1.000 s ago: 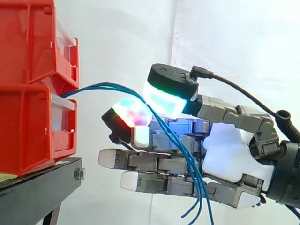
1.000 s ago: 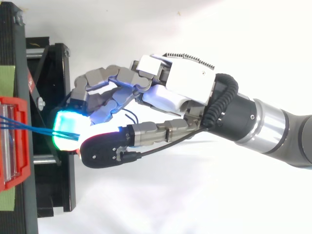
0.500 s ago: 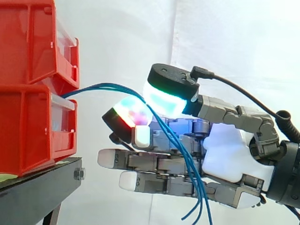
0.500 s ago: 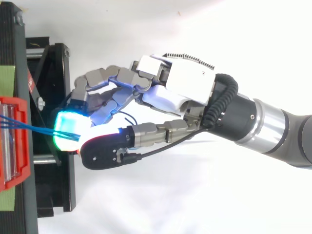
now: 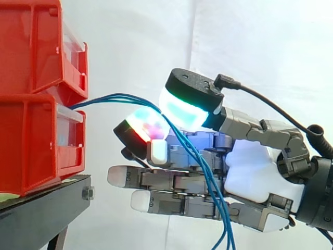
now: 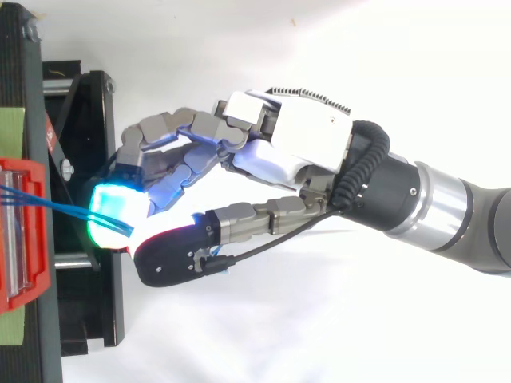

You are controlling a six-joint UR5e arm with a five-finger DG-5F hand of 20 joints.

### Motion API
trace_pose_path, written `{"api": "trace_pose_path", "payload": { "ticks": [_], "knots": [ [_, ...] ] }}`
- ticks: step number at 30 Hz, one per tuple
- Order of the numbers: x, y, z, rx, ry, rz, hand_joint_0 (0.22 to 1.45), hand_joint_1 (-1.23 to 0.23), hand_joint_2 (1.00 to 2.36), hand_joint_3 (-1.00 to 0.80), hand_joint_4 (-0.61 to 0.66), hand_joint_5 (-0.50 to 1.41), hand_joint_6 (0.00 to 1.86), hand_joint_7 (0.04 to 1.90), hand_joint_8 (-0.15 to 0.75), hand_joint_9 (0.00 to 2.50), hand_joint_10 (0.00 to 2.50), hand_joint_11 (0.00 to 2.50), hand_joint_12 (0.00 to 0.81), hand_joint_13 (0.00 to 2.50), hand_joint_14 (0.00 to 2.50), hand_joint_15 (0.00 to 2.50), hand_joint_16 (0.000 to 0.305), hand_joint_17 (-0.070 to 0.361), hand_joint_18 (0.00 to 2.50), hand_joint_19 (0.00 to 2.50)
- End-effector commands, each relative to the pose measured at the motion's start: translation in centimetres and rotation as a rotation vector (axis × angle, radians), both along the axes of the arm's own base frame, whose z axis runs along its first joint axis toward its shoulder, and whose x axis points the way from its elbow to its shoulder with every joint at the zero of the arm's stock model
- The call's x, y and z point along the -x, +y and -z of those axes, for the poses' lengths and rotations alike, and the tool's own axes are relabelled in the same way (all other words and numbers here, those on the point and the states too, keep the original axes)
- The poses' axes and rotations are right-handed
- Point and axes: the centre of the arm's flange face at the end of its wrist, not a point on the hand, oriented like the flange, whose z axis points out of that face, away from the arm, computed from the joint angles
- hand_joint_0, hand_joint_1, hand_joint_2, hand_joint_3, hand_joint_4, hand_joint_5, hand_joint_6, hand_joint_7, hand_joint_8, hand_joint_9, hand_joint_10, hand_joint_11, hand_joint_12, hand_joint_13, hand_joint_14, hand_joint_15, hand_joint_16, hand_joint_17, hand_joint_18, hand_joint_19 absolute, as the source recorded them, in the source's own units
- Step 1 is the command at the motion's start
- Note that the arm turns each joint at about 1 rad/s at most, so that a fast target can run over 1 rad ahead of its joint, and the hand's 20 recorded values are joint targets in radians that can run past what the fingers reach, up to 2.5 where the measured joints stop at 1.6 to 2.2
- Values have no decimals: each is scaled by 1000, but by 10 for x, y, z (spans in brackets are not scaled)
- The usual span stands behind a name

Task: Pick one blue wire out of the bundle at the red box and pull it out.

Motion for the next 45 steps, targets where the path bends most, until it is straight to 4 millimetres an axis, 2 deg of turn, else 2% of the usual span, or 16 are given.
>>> {"api": "trace_pose_path", "payload": {
  "ticks": [1, 8, 17, 27, 35, 45],
  "knots": [
    [0, 0, 0, 0, 0, -1, 637, -874, 1015, -253, 157, -147, 904, 1129, 268, 948, 23, 657, 361, 529, 14, 317, 49, 111, 454, 448],
    [0, 1, 0, 2, -1, -3, 673, -889, 1004, -429, 165, -149, 900, 1133, 266, 938, 21, 658, 360, 524, 13, 318, 49, 111, 457, 429],
    [0, 1, 0, 0, -1, -5, 686, -888, 1000, -493, 151, -150, 899, 1134, 263, 930, 21, 657, 358, 525, 13, 315, 49, 111, 457, 433],
    [0, -1, 0, 1, 0, -2, 633, -838, 1008, -388, 168, -124, 891, 1219, 263, 982, 21, 657, 355, 547, 13, 328, 48, 108, 464, 475],
    [0, 0, 0, -1, -1, -2, 612, -840, 1016, -258, 128, -111, 896, 1248, 270, 1039, 19, 655, 357, 597, 13, 339, 48, 107, 499, 498],
    [0, -1, 0, -2, -1, 1, 592, -823, 1013, -198, 85, -94, 888, 1271, 265, 1113, 18, 615, 379, 659, 12, 334, 53, 119, 568, 477]
  ]
}}
